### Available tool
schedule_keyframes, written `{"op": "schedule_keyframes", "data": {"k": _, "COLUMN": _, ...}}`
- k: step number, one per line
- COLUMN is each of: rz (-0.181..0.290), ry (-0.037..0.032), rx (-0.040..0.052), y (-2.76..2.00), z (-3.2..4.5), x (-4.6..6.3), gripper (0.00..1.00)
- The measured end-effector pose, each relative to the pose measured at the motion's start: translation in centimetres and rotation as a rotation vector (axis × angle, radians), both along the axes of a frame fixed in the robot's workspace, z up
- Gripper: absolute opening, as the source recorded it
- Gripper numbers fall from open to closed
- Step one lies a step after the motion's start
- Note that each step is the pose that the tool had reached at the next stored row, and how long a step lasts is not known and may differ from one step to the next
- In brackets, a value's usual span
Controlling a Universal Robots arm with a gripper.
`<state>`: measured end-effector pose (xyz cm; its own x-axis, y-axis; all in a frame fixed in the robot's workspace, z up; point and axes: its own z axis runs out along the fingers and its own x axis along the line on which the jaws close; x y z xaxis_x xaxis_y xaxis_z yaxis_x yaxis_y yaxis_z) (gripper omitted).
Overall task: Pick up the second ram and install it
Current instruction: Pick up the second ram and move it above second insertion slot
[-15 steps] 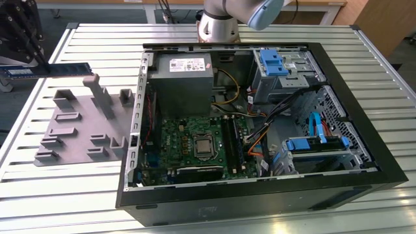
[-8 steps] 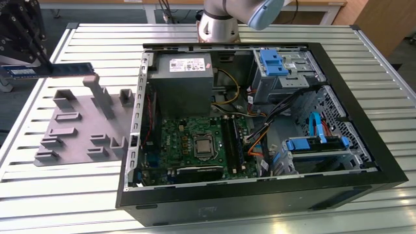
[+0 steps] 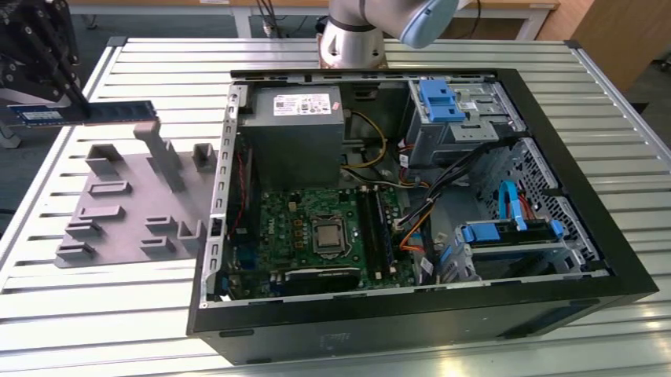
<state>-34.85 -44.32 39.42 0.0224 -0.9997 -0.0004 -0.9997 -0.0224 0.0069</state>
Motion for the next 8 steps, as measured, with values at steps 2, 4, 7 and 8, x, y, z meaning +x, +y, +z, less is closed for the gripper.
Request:
{"op": "schedule_keyframes", "data": {"k": 2, "rz": 0.000, "ry": -0.0001, "rx": 0.0000, "y": 0.00, "z": 0.00, "x": 0.11, "gripper": 0.14}}
{"op": "schedule_keyframes", "data": {"k": 4, "rz": 0.000, "ry": -0.0001, "rx": 0.0000, "y": 0.00, "z": 0.00, "x": 0.23, "gripper": 0.14}}
{"op": "schedule_keyframes", "data": {"k": 7, "rz": 0.000, "ry": -0.0001, "rx": 0.0000, "y": 0.00, "z": 0.00, "x": 0.39, "gripper": 0.14}}
{"op": "schedule_keyframes", "data": {"k": 8, "rz": 0.000, "ry": -0.0001, "rx": 0.0000, "y": 0.00, "z": 0.00, "x": 0.44, "gripper": 0.14}}
